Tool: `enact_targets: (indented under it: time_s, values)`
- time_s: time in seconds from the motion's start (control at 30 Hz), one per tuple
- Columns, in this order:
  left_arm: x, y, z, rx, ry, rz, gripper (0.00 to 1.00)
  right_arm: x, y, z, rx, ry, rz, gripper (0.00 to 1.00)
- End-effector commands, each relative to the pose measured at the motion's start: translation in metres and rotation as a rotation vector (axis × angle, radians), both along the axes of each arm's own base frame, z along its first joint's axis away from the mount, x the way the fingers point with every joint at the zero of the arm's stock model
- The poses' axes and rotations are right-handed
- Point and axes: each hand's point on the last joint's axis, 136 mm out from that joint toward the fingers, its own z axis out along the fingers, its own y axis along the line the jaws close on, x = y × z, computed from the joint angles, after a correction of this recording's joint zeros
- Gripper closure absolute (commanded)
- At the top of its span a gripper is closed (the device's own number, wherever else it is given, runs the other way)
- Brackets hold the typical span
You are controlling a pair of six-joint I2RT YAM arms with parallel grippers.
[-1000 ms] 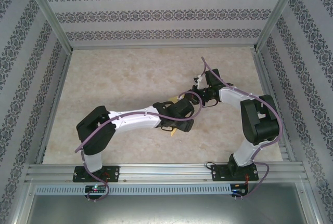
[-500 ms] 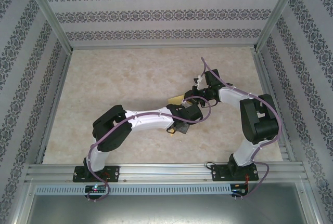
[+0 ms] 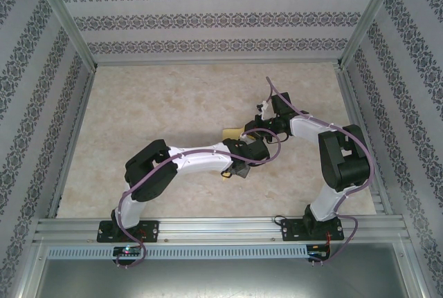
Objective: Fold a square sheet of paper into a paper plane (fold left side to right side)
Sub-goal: Fold the wing for the fifth time at the center of the table.
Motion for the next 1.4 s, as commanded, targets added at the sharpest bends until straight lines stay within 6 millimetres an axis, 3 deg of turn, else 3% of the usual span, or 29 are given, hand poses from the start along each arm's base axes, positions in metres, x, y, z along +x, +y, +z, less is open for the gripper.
enact_targets:
  time_s: [0.0, 0.2, 0.33, 0.47, 0.67, 0.83, 1.37]
  values:
    - [-0.003, 0.003, 0.001, 0.042, -0.006, -0.002, 0.83, 0.003, 0.003, 0.001, -0.018, -0.017, 0.020, 0.95]
    - [0.000, 0.000, 0.009, -0.008, -0.008, 0.005, 0.89, 0.013, -0.008, 0.031, -0.024, -0.135, -0.007, 0.72]
    - [0.006, -0.003, 0.019, -0.077, 0.014, 0.013, 0.93, 0.018, -0.037, 0.052, -0.061, -0.218, -0.089, 0.58]
    - [0.008, -0.013, 0.023, -0.205, 0.084, 0.019, 0.96, 0.014, -0.065, 0.059, -0.106, -0.261, -0.167, 0.49]
    - [0.015, -0.032, 0.028, -0.402, 0.202, 0.030, 0.97, -0.006, -0.079, 0.037, -0.172, -0.227, -0.173, 0.42]
    - [0.024, -0.042, 0.030, -0.552, 0.283, 0.054, 0.97, -0.010, -0.070, 0.013, -0.090, -0.169, -0.184, 0.43]
    - [0.038, -0.052, 0.018, -0.792, 0.400, 0.124, 0.99, 0.027, -0.052, 0.001, 0.096, -0.116, -0.283, 0.25]
